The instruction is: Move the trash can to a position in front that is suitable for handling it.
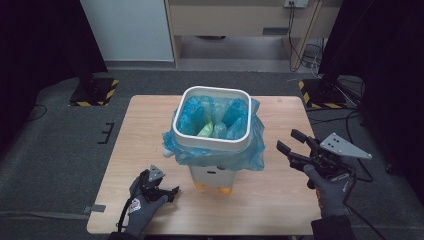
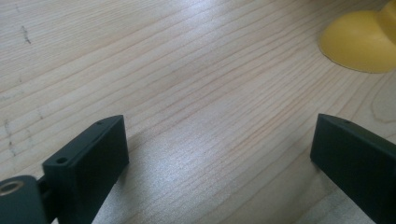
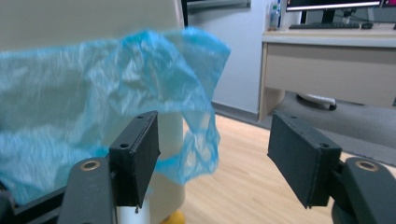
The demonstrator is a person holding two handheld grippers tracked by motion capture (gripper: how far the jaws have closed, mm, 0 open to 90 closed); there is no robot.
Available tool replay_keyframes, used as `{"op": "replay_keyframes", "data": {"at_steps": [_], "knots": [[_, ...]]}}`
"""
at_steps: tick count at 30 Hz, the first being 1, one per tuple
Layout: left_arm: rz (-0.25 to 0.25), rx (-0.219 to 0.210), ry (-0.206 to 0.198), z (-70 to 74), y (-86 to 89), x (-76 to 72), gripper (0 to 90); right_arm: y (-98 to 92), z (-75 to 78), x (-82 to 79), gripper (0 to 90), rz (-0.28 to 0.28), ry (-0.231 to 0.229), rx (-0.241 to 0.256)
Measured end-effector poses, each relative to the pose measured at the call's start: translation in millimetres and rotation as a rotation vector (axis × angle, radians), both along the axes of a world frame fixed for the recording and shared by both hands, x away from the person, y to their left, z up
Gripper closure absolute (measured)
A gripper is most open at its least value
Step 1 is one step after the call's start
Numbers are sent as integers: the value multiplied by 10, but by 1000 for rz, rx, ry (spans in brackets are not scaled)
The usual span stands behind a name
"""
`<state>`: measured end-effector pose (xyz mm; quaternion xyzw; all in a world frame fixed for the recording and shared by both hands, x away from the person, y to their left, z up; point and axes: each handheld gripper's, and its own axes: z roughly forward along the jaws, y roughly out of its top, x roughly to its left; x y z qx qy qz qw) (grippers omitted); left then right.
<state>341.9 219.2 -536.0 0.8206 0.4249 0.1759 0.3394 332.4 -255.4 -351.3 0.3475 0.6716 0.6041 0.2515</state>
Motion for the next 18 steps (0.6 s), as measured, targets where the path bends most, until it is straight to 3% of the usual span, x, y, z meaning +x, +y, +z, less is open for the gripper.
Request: {"op": "replay_keyframes", "data": {"at_steps": [18], "knots": [[-8,4,7,-3,-12,6,0,156,344,131,311,11,-18,8]]}}
